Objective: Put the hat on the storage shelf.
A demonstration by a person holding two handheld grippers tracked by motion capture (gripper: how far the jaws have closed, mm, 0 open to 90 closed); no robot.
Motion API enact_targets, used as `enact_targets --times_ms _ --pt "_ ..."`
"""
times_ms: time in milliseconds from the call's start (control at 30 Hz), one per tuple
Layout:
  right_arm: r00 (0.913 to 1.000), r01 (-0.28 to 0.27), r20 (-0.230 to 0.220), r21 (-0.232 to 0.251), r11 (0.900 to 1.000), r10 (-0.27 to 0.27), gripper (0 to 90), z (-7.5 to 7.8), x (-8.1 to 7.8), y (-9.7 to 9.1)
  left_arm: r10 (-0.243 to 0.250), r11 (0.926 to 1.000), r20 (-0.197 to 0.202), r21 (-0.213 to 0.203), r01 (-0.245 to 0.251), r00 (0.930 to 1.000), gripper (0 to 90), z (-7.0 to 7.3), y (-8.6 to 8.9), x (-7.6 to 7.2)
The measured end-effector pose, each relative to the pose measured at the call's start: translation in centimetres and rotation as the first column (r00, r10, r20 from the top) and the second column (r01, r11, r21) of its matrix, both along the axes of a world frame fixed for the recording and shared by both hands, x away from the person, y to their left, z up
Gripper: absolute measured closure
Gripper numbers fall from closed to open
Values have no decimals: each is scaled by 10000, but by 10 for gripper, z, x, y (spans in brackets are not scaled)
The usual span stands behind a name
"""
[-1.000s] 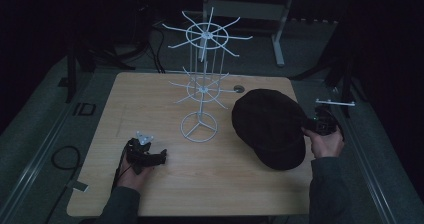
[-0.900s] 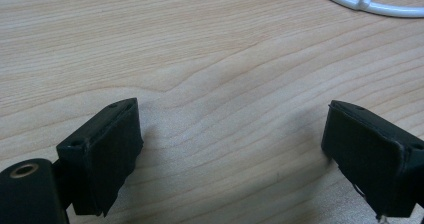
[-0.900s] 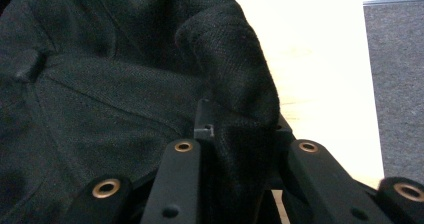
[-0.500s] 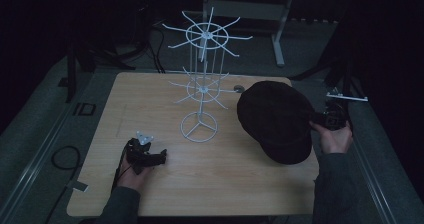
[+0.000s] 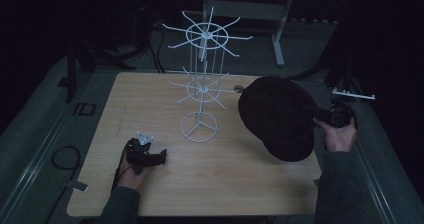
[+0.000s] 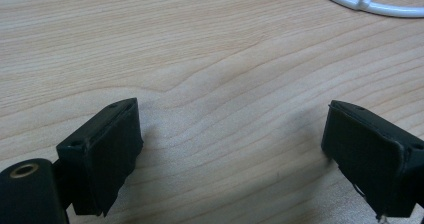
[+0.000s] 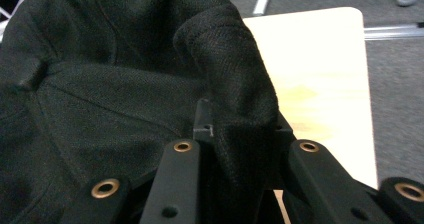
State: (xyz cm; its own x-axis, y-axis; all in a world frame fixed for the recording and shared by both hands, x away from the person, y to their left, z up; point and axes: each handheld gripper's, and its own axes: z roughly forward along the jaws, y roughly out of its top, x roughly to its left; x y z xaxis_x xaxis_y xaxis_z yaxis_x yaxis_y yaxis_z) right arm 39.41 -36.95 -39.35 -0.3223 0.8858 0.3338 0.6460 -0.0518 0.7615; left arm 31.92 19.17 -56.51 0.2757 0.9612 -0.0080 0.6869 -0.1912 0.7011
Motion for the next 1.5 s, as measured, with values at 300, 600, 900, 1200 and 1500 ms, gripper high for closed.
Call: enact_targets --times_ms 300,600,900,1200,1500 --pt "9987 -447 262 477 9979 435 758 5 1 -1 -7 10000 4 14 7 10000 96 0 0 0" --pt "9972 -616 485 1193 9910 562 758 9 2 -4 -1 10000 10 4 1 10000 96 0 0 0" --pt "9942 -933 713 1973 9759 806 758 9 8 4 1 10000 6 5 -1 10000 96 0 0 0" --pt "9921 -1080 896 2530 9614 878 758 14 14 12 -4 10000 8 7 4 10000 96 0 0 0" --pt "9915 -1083 1028 3099 9446 799 757 18 19 16 -14 10000 -9 13 14 10000 96 0 0 0"
